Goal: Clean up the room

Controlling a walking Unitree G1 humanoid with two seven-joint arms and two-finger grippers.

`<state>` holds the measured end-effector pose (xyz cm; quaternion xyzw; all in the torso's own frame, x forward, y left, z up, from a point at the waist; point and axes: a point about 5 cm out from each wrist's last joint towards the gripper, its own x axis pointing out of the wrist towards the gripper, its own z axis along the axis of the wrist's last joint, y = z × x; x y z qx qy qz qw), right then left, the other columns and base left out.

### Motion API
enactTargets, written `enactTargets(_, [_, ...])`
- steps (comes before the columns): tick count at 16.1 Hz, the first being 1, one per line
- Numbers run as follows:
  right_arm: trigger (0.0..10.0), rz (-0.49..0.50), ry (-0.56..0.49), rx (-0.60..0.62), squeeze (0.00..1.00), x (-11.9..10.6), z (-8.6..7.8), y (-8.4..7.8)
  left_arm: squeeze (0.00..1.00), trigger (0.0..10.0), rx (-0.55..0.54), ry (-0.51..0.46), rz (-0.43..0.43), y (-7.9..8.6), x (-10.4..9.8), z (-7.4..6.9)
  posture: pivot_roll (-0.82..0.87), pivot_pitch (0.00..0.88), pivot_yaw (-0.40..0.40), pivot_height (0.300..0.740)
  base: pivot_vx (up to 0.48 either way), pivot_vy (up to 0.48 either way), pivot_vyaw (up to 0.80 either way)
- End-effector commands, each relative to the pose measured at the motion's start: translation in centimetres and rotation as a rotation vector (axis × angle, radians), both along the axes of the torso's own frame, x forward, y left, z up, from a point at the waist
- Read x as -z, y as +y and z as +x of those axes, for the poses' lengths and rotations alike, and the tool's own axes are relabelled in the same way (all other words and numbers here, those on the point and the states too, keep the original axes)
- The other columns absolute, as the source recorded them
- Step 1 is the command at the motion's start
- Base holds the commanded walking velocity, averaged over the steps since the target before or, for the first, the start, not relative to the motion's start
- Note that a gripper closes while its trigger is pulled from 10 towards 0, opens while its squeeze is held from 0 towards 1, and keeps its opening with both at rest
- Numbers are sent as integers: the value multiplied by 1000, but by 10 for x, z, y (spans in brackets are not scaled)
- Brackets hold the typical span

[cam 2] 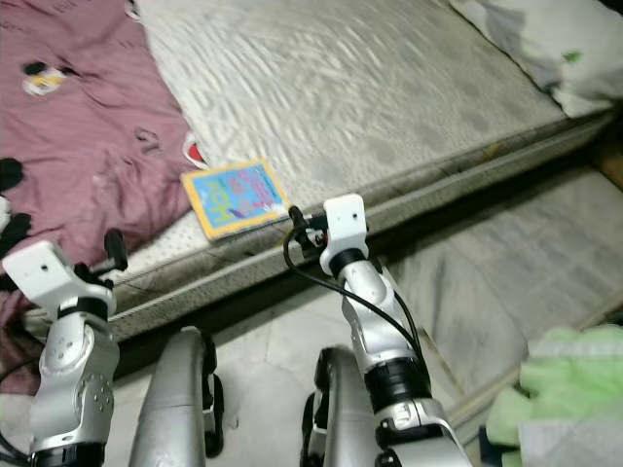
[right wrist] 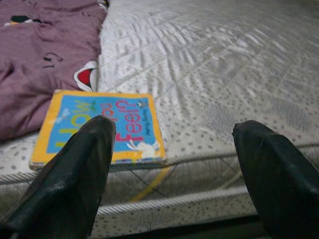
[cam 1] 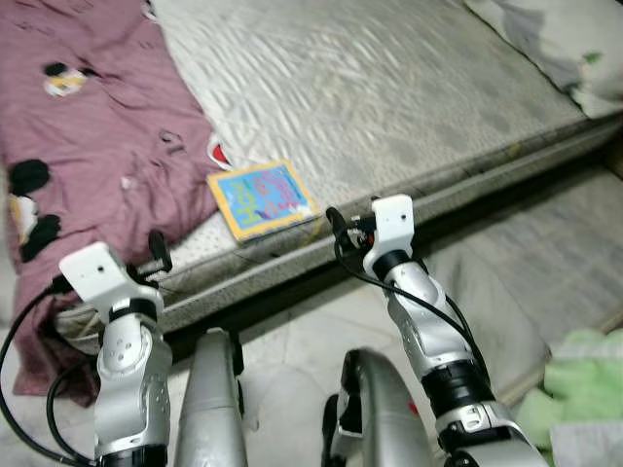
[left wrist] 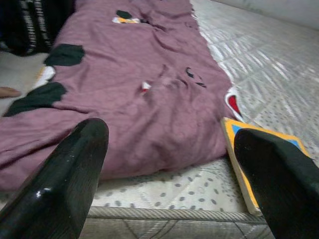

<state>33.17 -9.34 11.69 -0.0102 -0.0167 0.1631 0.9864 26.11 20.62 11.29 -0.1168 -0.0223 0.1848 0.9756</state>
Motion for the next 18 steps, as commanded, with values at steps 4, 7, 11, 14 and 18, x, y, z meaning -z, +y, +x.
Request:
enactTargets(4, [10000,-6,7,-1,0,3,0,-2,0,10000,-11,2,2,1,-1,0,77,241,-71,568,0,0,0])
enactTargets(7, [10000,-41,-8,-21,0,4,-1,0,0,10000,-12,-3,17,2,-1,-2,77,241,-72,568,0,0,0])
enactTargets(11, [10000,-43,-7,-29,0,4,-1,1,0,10000,-9,-10,20,1,-1,-4,83,235,-76,568,127,0,100])
enactTargets(14, [10000,-43,-8,-32,0,5,-1,1,0,10000,-4,-13,20,0,-2,-3,82,230,-74,568,264,0,0])
enactTargets(18, [10000,-61,-27,-55,0,4,-2,3,0,10000,2,-15,21,-1,-2,-3,83,226,-76,568,277,0,194])
